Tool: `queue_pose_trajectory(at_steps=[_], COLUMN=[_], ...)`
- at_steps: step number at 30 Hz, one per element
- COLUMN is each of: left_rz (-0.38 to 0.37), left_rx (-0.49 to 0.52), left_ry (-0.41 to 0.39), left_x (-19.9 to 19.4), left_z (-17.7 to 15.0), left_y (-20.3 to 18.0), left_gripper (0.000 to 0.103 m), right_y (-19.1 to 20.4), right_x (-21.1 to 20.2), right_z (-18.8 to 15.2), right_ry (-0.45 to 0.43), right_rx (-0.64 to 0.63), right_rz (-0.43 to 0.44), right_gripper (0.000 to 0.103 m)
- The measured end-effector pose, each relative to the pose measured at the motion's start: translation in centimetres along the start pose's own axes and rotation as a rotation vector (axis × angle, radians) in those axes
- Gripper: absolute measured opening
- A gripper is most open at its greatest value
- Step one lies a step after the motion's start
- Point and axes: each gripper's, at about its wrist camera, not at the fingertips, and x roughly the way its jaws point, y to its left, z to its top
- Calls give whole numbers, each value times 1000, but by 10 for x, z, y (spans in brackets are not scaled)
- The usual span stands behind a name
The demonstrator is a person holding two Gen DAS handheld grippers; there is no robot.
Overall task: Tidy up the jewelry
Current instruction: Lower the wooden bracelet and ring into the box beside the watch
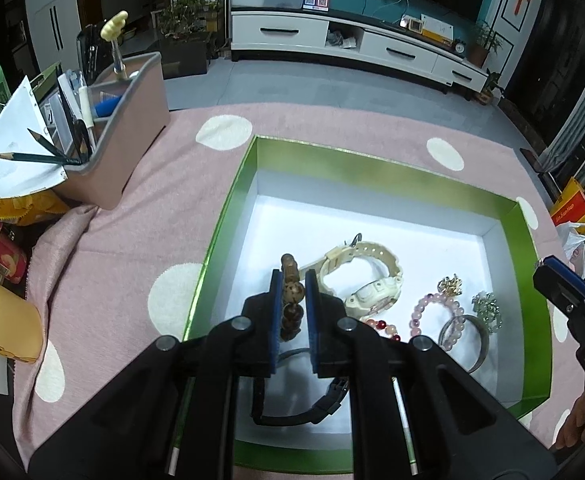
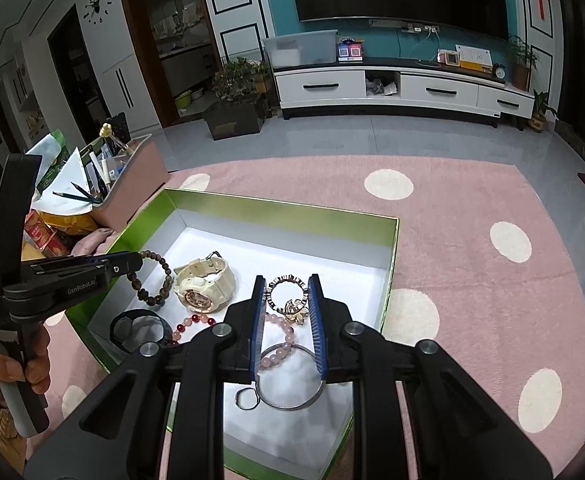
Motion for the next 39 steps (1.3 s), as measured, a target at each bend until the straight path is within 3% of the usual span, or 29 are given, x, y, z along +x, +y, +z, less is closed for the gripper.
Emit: queue_pose_trajectory(at_steps=[17, 39], left_rz=[15, 27], left_rx=[29, 48], left_ry=[28, 43], left_x=[12, 19], left_z=[-3, -4], left_y=[-8, -11], left_gripper=[11, 11], right_y=[-5, -11], right_x=[29, 41], right_z=[4, 6], right_ry=[79, 107], right_rx=[15, 24], right_rz=[-25, -36], right_gripper=[21, 21])
